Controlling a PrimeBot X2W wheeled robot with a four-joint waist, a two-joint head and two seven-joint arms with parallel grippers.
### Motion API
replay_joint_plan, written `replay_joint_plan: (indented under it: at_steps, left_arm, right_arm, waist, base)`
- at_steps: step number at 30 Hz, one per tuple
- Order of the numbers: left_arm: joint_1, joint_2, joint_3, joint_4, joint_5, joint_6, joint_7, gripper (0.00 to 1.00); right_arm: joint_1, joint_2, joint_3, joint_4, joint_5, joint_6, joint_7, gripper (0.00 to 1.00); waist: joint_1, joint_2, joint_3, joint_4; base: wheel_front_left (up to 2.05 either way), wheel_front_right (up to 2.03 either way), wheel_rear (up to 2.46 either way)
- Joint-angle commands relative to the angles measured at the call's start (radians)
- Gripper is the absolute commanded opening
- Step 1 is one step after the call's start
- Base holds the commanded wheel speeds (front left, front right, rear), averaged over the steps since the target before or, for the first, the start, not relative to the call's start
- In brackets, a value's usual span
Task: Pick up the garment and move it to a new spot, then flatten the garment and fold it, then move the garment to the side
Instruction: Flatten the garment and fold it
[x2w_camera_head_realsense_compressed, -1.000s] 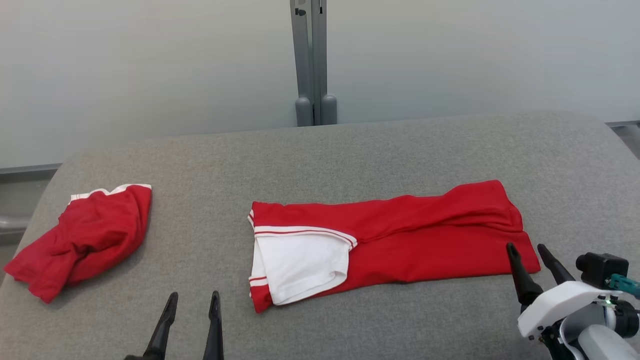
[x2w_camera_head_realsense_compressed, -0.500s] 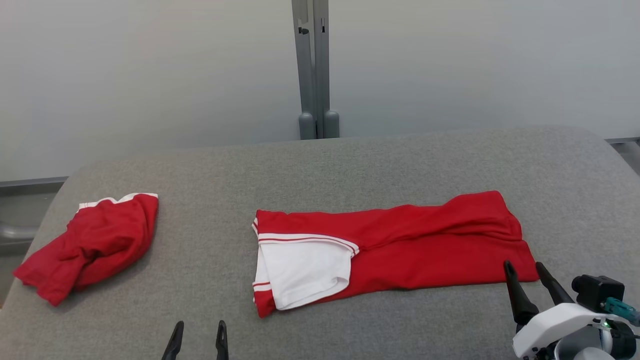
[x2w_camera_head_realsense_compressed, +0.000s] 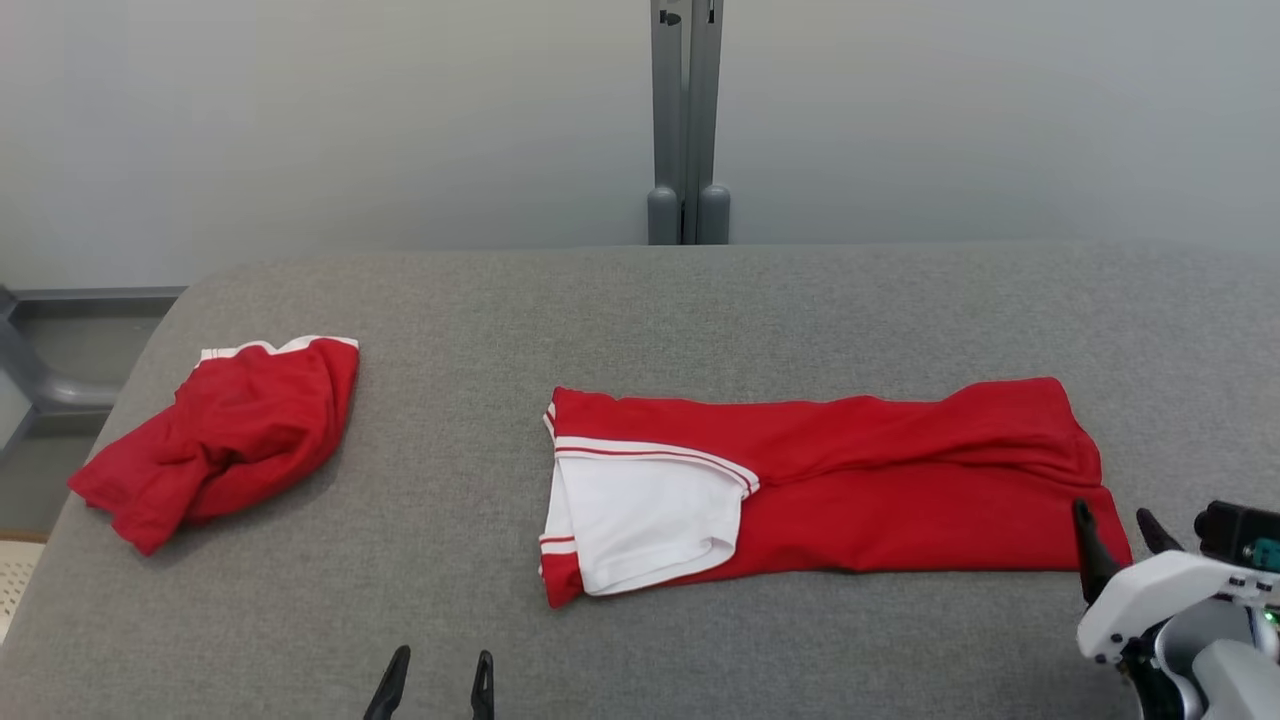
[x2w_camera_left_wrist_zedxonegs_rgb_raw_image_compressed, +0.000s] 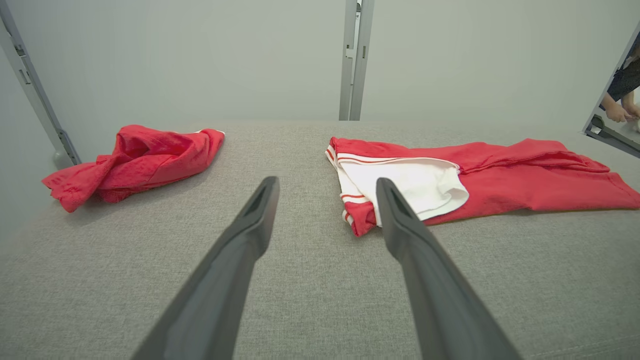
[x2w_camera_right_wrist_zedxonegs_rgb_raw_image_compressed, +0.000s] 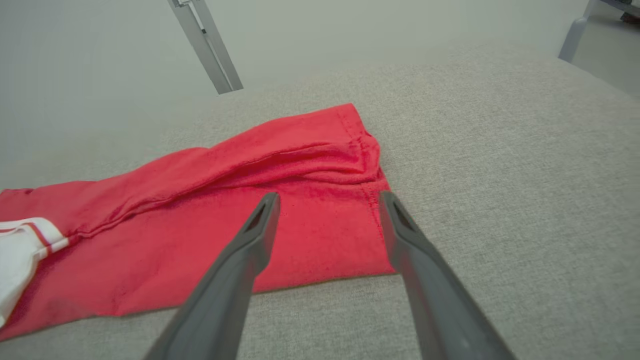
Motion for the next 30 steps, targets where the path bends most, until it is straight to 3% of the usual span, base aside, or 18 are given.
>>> replay_joint_plan:
  at_steps: [1,10,30]
  left_arm:
    - [-0.017,-0.001,-0.003,0.004,0.008,-0.006,0.0,1.0]
    - [-0.057,-0.004,-0.045,0.017,0.021,-0.021,0.0,1.0]
    - [-0.147,-0.004,-0.09,0.036,0.016,-0.023,0.0,1.0]
  right_arm:
    - [-0.04,-0.015,-0.004,0.036,-0.003,0.0,0.021,1.0]
    - [-0.239,-0.082,0.007,0.253,-0.003,0.0,0.168,1.0]
    - [-0.383,-0.131,0.014,0.463,0.019,0.0,0.257,1.0]
  waist:
    - [0.0,0.0,0.025,0.02]
    - [0.0,0.0,0.106,0.068]
    - [0.0,0.0,0.231,0.11]
  base:
    - [0.0,0.0,0.0]
    - [0.0,0.0,0.0]
    - [0.0,0.0,0.0]
